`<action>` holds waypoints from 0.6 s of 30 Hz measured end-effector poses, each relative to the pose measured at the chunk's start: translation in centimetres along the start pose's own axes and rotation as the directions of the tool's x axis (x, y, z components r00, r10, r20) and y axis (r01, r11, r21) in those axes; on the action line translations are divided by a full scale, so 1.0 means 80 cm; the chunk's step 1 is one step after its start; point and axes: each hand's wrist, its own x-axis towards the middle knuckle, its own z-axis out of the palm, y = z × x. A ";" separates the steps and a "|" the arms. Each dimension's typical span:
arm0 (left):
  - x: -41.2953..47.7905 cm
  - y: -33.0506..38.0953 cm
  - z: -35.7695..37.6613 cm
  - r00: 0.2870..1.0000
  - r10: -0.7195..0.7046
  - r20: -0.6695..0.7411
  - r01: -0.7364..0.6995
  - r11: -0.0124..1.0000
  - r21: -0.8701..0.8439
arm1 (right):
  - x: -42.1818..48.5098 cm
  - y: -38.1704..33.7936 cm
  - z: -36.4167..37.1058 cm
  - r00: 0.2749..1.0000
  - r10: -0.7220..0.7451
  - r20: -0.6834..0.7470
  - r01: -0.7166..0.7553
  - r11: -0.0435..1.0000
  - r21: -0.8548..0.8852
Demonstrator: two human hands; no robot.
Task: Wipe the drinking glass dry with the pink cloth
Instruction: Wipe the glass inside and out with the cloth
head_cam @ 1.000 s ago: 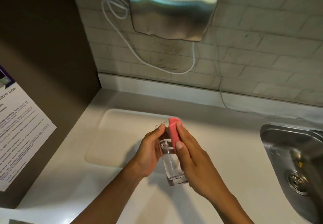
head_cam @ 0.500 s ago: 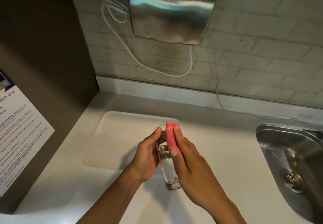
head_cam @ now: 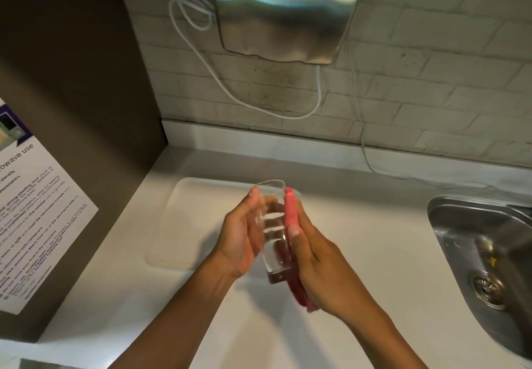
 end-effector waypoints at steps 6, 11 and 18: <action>0.004 -0.002 -0.006 0.999 -0.038 0.008 0.037 0.999 0.036 | -0.003 -0.003 0.020 0.997 -0.026 0.070 0.037 0.987 -0.158; 0.003 -0.003 -0.005 1.000 -0.022 0.004 0.022 1.000 -0.008 | 0.013 -0.007 0.011 1.000 -0.028 0.012 0.028 0.999 -0.045; 0.011 -0.003 -0.009 0.995 -0.053 -0.088 0.055 0.998 0.013 | -0.005 -0.002 0.028 0.995 -0.009 0.102 0.038 0.955 -0.293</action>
